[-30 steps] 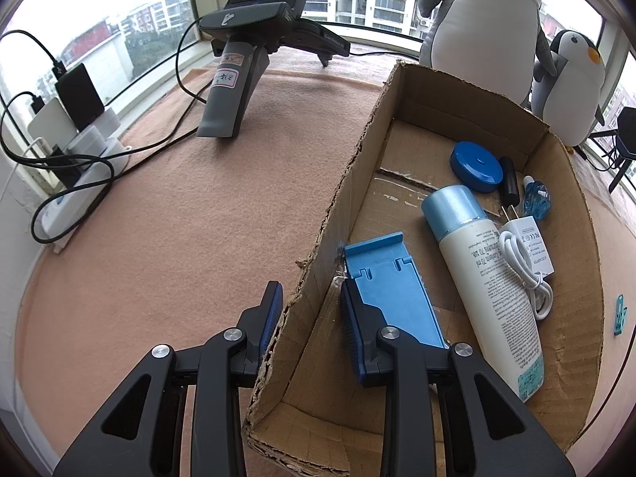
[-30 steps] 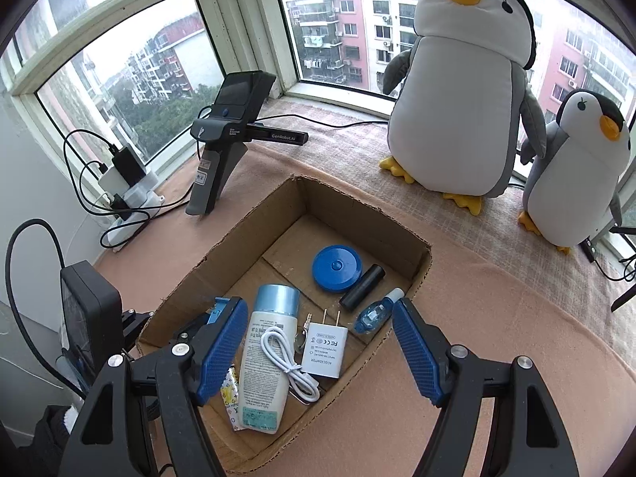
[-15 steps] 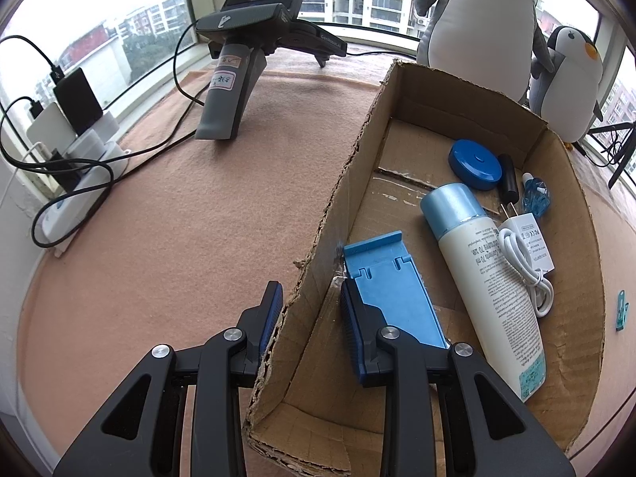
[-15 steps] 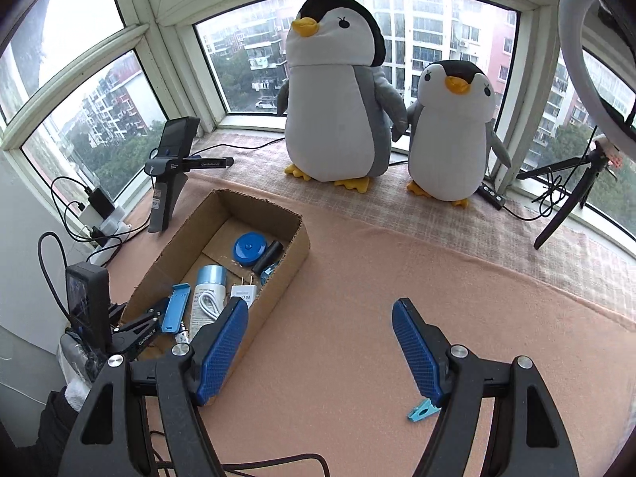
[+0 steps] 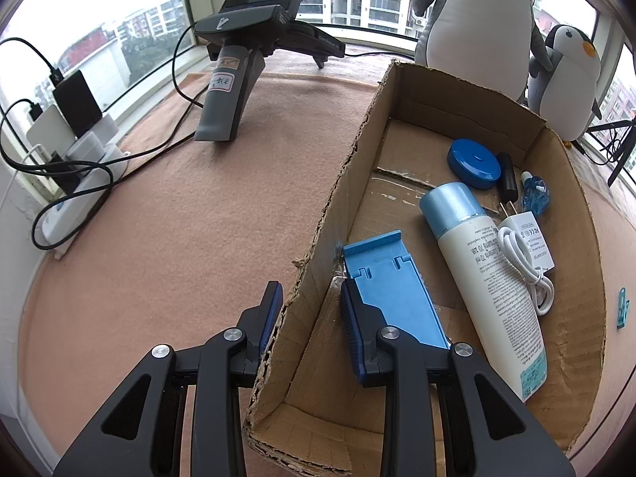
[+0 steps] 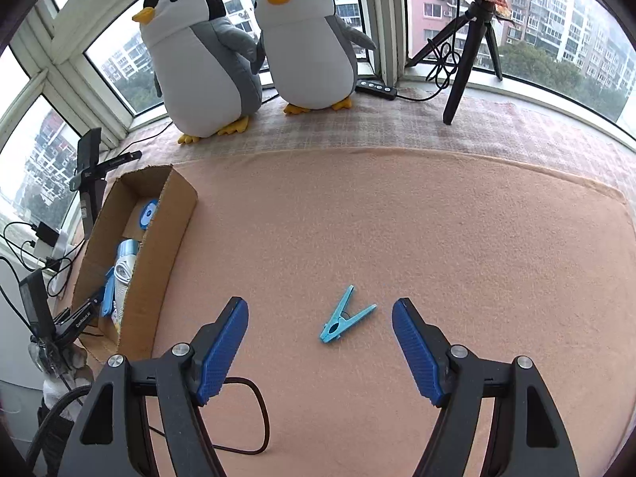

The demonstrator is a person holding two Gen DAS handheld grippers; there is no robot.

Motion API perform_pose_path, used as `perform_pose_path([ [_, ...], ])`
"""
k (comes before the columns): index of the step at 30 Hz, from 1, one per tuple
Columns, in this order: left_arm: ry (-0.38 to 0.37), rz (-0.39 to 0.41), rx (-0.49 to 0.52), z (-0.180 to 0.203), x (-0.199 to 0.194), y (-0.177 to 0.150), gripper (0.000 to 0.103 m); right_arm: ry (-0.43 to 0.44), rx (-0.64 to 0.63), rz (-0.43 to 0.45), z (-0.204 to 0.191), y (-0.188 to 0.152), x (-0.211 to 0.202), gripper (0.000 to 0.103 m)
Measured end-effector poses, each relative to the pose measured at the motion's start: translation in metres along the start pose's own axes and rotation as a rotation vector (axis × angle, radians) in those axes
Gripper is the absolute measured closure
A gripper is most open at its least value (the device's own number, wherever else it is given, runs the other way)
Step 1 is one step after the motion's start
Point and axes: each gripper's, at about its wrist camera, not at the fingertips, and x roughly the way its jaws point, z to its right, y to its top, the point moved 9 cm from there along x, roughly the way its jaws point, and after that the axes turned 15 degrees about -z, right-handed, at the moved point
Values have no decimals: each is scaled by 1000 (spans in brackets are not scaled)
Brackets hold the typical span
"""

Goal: Organize rigid objects
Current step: 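Move the right gripper to the blue clothespin and grasp it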

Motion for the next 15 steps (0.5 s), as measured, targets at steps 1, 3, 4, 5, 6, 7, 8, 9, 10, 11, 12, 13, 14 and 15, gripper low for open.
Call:
perform_pose_path([
  [1,0,1,0,0,0,0,75,6,18,-8,4,-1,5,32],
  [3,-3,1,0,0,0,-1,75,8,48,-26,12,-3,16,32],
  [4,-5,2,-1,0,0,-1,75,1,61,-35,15,-4,21,32],
  [5,-6,2,-2,0,0,-1,75,0,77,-46,18,-4,27,35],
  [6,-7,3,-2,0,0,-1,75,10,93,-60,19,-5,32,36],
  [7,-9,3,-3,0,0,-1,75,24,112,-77,21,-5,38,39],
  [8,-10,3,-4,0,1,-1,75,39,135,-93,24,-6,44,42],
  [9,-11,4,-5,0,1,-1,75,50,154,-106,26,-7,49,44],
  [10,-12,4,-6,0,1,-1,75,55,168,-118,29,-8,54,47],
  [11,-13,4,-6,0,1,-1,75,58,178,-129,30,-8,58,50],
  [12,-13,5,-7,0,1,0,75,63,188,-140,32,-8,63,51],
  [13,-13,5,-7,0,1,0,75,73,201,-152,33,-9,67,53],
  [14,-13,5,-7,0,1,0,75,85,212,-162,34,-10,70,55],
  [15,-14,5,-7,0,1,0,75,92,220,-169,35,-10,73,56],
])
